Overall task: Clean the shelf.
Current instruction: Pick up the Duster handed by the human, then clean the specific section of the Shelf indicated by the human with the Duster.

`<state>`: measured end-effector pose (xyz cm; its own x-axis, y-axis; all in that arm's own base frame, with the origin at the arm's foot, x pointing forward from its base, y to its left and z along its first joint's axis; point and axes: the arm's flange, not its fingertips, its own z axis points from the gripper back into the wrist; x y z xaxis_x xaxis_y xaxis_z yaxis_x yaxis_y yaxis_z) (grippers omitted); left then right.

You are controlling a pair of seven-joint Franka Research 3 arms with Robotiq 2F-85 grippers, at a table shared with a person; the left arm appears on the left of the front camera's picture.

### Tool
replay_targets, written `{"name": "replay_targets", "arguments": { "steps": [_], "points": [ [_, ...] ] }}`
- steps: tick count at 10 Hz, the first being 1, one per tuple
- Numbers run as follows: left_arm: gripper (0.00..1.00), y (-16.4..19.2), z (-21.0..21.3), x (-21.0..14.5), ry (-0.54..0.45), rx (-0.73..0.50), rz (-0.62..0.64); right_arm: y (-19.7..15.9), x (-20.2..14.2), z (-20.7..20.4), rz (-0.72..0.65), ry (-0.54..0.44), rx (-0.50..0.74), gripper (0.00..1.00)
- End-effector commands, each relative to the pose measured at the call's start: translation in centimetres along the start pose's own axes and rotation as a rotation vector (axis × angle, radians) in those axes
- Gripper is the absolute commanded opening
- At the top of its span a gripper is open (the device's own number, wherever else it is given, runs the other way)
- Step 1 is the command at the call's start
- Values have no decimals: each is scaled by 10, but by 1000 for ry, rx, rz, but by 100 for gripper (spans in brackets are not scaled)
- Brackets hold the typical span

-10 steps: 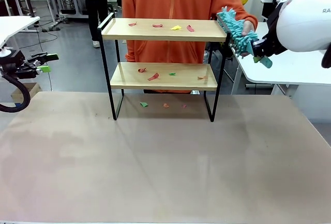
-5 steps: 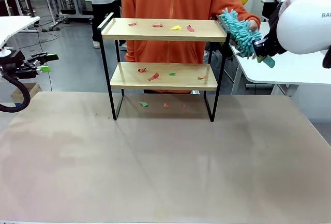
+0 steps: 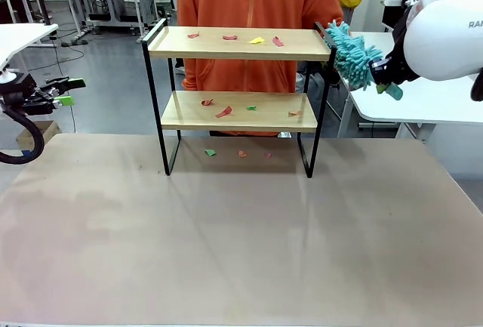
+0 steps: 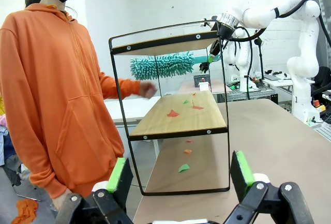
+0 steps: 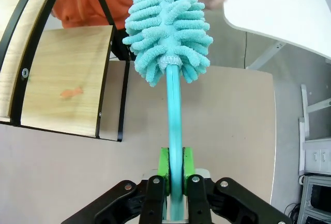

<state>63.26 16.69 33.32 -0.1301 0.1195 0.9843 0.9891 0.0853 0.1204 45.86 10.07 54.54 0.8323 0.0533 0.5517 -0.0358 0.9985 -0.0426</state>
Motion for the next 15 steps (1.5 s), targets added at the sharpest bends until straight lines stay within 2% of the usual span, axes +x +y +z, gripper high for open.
{"name": "replay_targets", "arguments": {
  "steps": [1,12,13,15],
  "points": [
    [100,0,0,1,4,-1,-15,0,1,2,1,-7,0,0],
    [100,0,0,1,4,-1,-15,0,1,2,1,-7,0,0],
    [100,0,0,1,4,-1,-15,0,0,0,0,0,0,13],
    [100,0,0,1,4,-1,-15,-34,3,14,74,18,-11,13]
  ]
}}
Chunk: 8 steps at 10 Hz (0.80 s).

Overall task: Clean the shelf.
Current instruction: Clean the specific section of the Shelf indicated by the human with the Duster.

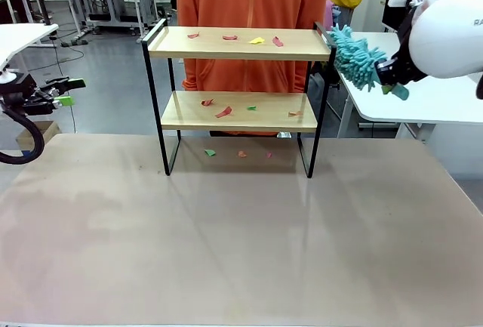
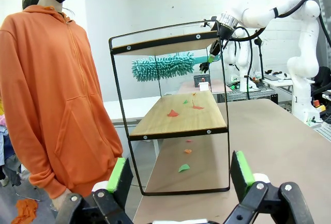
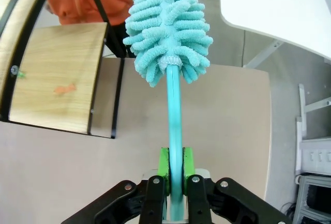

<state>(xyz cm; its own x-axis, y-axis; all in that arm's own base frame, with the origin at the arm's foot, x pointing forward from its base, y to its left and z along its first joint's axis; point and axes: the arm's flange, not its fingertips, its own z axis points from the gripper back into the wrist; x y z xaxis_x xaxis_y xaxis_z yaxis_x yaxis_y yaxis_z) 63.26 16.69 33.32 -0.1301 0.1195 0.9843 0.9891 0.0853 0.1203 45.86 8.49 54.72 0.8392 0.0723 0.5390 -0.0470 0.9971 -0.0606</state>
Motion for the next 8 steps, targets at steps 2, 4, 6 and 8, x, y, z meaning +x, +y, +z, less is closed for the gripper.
{"name": "replay_targets", "arguments": {
  "steps": [2,4,6,8],
  "points": [
    [100,0,0,1,4,-2,-15,-54,2,30,216,67,-11,13],
    [100,0,0,1,4,-2,-15,-86,0,58,431,145,-4,13],
    [100,0,0,1,4,-2,-15,-105,-5,83,664,203,19,13],
    [100,0,0,1,4,-2,-15,-107,-26,102,951,246,13,13]
  ]
}}
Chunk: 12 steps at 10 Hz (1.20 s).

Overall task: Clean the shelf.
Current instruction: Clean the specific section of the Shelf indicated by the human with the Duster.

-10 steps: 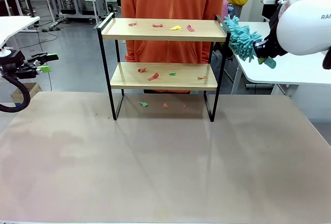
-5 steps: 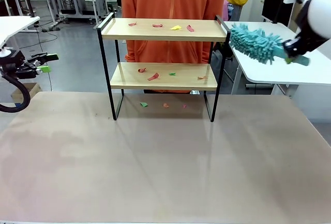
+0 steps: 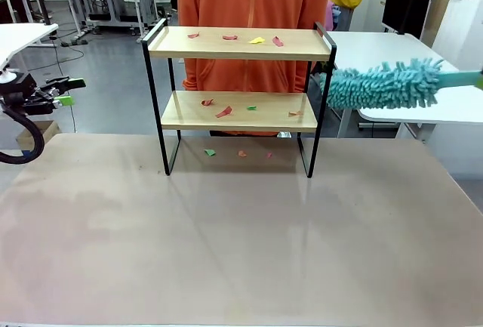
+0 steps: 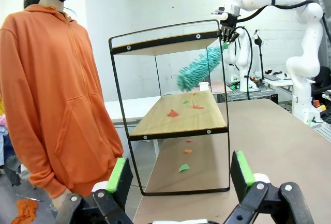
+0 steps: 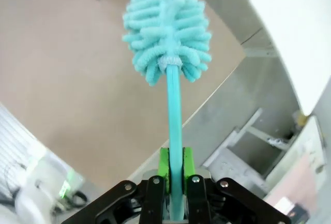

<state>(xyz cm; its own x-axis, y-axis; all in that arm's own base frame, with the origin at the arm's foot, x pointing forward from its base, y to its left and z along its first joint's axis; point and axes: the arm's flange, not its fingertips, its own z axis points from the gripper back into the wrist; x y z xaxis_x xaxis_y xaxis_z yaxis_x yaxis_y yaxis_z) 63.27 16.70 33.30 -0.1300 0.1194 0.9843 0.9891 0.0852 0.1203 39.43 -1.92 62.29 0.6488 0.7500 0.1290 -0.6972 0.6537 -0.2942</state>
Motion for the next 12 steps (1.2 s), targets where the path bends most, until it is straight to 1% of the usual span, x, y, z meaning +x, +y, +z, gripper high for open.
{"name": "replay_targets", "arguments": {
  "steps": [1,3,4,5,7,8,10,12],
  "points": [
    [100,0,0,1,4,-1,-15,16,-13,6,252,22,-70,13],
    [100,0,0,1,4,-1,-15,42,-28,4,458,105,-80,13],
    [100,0,0,1,4,-1,-15,57,-31,5,543,123,-36,13],
    [100,0,0,1,4,-1,-15,70,-29,4,608,120,-6,13],
    [100,0,0,1,4,-1,-15,103,-18,-4,695,82,42,13],
    [100,0,0,1,4,-1,-15,118,-12,-11,727,80,67,13],
    [100,0,0,1,4,-1,-15,141,-1,-17,784,71,101,13],
    [100,0,0,1,4,-1,-15,157,8,-22,838,85,152,13]
  ]
}}
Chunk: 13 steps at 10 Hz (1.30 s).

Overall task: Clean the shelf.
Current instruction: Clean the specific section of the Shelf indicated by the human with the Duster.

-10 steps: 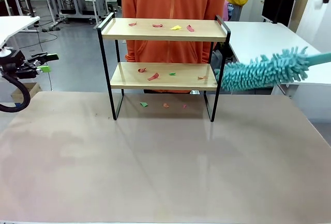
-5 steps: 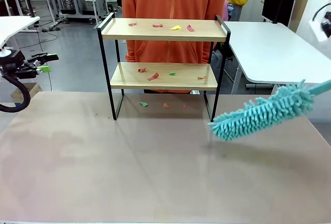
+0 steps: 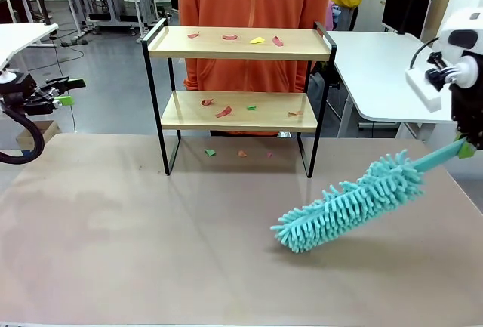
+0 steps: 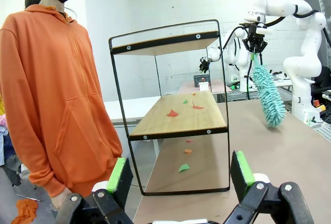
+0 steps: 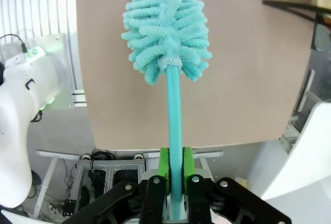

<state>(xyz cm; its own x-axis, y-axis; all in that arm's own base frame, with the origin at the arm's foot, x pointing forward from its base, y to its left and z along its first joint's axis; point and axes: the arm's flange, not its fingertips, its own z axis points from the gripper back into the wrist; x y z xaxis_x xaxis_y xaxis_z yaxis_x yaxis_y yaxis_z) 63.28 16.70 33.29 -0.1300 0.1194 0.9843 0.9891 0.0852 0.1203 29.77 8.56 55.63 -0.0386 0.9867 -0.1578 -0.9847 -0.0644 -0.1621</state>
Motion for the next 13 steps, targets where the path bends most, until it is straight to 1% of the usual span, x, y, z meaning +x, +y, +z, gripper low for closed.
{"name": "replay_targets", "arguments": {
  "steps": [1,2,3,13],
  "points": [
    [100,-1,0,1,4,-1,-15,1,6,-1,38,-26,29,13],
    [100,-1,0,1,4,-1,-15,-1,10,-4,-8,-30,32,13],
    [100,-1,0,1,4,-1,-15,2,7,-2,13,-8,13,13],
    [100,-1,0,1,4,-1,-15,2,7,-2,13,-8,13,13]
  ]
}}
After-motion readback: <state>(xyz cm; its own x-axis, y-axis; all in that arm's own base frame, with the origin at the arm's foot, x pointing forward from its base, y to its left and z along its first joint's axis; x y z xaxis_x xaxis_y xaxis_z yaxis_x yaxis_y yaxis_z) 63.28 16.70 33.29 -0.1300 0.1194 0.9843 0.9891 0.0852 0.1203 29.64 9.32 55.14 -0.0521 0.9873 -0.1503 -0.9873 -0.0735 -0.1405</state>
